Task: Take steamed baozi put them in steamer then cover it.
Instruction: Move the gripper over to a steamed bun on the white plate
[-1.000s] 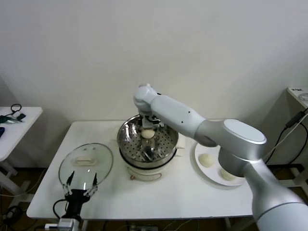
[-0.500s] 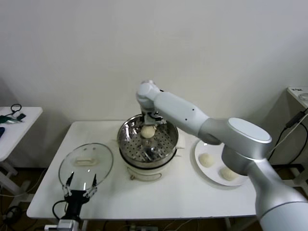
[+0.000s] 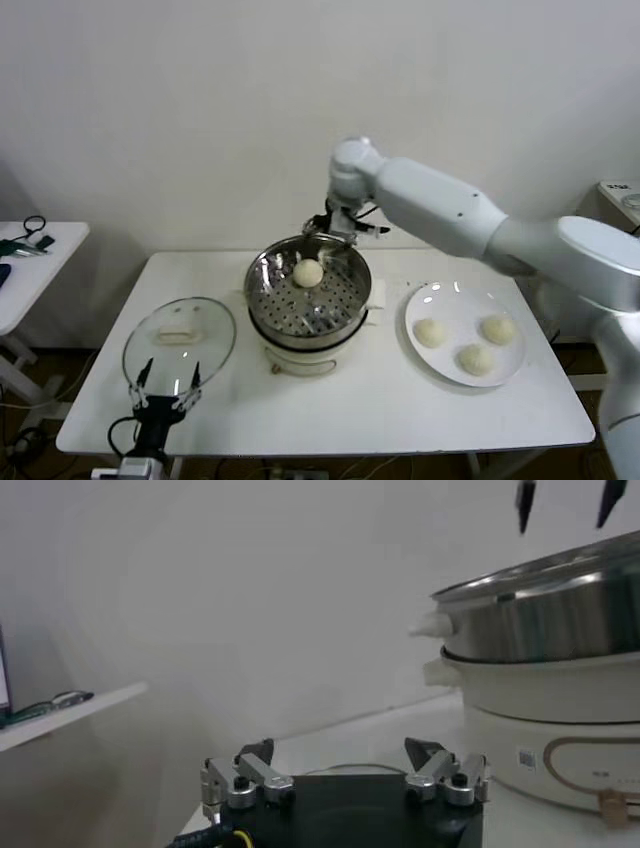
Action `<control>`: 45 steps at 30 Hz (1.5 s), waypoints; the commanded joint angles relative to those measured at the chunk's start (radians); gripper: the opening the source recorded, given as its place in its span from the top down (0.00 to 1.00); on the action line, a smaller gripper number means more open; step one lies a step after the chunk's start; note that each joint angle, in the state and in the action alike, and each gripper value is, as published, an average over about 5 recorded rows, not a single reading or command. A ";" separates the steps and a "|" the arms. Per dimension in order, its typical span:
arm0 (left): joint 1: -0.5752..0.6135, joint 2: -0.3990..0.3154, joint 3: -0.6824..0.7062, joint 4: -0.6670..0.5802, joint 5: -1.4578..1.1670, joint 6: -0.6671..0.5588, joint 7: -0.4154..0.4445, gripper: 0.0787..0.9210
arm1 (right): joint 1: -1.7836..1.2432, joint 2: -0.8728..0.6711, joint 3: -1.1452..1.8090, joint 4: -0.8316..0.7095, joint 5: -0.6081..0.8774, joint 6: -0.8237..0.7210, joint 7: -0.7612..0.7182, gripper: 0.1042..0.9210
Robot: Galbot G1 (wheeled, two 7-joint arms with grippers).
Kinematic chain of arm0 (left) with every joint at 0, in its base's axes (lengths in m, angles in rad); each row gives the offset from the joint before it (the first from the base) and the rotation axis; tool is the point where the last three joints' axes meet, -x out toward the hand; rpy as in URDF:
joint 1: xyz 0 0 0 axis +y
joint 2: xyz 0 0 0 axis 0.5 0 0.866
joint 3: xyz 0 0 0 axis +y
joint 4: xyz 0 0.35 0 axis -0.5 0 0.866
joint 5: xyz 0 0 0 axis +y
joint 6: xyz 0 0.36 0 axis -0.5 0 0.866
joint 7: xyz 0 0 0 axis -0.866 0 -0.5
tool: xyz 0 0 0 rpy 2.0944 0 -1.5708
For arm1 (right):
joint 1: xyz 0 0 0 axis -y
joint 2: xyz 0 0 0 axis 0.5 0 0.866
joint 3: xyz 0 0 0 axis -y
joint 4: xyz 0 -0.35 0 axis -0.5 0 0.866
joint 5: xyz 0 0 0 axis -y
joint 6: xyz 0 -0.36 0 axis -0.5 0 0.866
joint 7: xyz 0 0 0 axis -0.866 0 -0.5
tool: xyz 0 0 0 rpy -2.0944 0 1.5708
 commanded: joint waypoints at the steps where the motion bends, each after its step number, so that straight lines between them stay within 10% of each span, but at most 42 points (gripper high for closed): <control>1: 0.010 0.000 0.000 -0.011 -0.002 -0.002 0.000 0.12 | 0.088 -0.384 -0.165 0.246 0.501 -0.519 0.076 0.12; 15: 0.033 -0.001 -0.002 -0.053 0.003 0.007 0.001 0.12 | -0.228 -0.590 -0.031 0.229 0.500 -0.645 -0.045 0.12; 45: 0.015 0.000 -0.002 -0.008 0.015 0.006 -0.001 0.12 | -0.459 -0.248 0.176 -0.196 0.319 -0.602 -0.022 0.12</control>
